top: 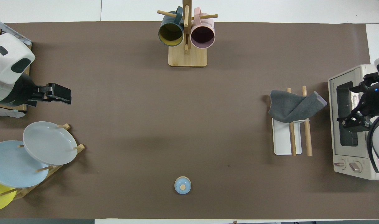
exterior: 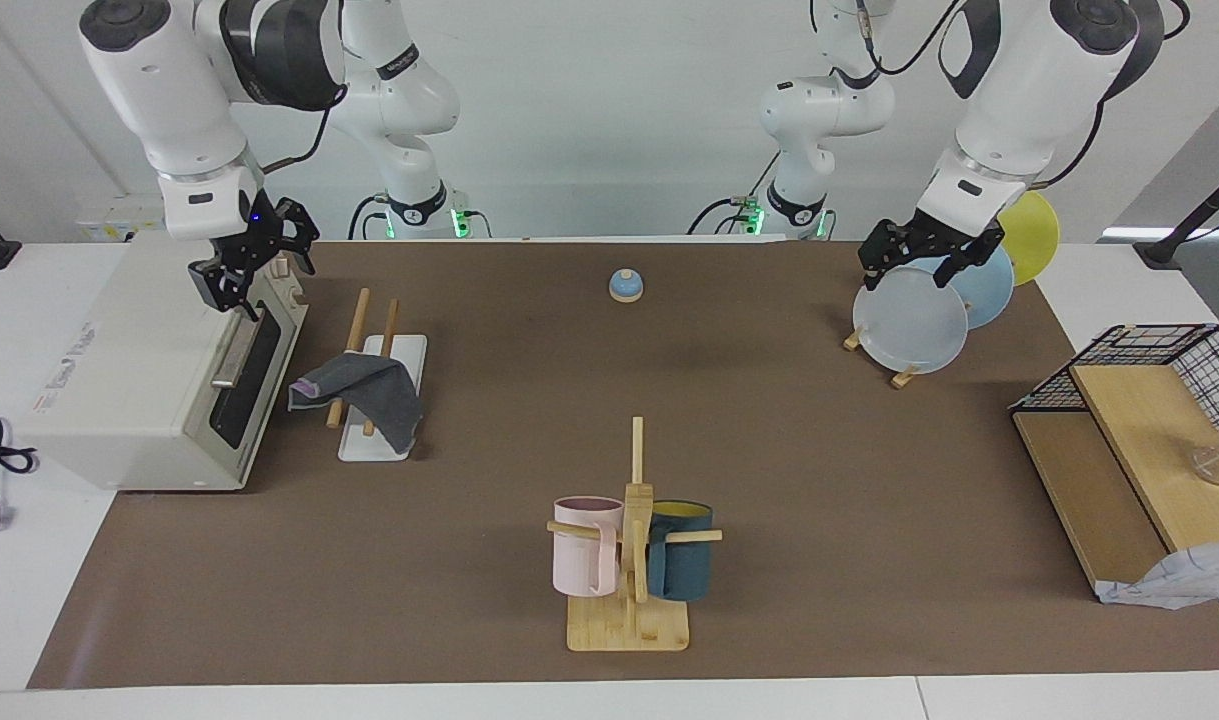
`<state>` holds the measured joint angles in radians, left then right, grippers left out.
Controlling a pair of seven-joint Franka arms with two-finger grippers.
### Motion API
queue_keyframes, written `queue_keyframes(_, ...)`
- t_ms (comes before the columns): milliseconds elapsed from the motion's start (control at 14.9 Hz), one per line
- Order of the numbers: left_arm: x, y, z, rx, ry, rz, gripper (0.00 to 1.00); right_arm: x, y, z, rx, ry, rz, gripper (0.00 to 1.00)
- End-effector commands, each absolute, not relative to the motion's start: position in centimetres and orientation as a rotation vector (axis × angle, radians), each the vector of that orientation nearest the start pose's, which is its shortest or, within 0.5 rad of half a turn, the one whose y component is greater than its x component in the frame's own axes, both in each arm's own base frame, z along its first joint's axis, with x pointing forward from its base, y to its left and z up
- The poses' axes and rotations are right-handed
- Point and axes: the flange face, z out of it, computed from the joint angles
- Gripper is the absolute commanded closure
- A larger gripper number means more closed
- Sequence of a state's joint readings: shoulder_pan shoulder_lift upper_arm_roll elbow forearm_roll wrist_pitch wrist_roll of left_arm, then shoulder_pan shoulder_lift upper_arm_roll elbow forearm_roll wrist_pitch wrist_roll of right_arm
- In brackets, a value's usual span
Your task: Fold towel and hang on rack
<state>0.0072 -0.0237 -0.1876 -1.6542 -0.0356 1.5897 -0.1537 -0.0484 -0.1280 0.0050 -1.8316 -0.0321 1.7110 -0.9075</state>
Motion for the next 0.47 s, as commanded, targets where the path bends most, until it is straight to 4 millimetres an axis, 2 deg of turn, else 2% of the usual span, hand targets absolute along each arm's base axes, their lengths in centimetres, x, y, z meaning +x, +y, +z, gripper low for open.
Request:
queue_keyframes(0, 53.0, -10.0, 60.3, -3.172, 0.021, 0.056, 0.0, 53.8, -2.1, 60.3, -3.031, -0.937, 0.053, 0.0)
queue_keyframes(67, 53.0, -10.0, 60.3, -3.172, 0.021, 0.056, 0.0, 54.1, -1.8, 60.8, -3.074, -0.796, 0.061, 0.0)
queue_keyframes(134, 53.0, -10.0, 60.3, -3.172, 0.021, 0.056, 0.0, 54.3, -0.5, 61.2, -3.105, -0.675, 0.058, 0.0)
queue_keyframes(268, 53.0, -10.0, 60.3, -3.172, 0.021, 0.056, 0.0, 54.2, 0.9, 61.4, -3.134, -0.456, 0.059, 0.0)
queue_keyframes(403, 53.0, -10.0, 60.3, -3.172, 0.021, 0.056, 0.0, 53.8, 2.3, 61.1, -3.103, -0.318, 0.106, 0.0)
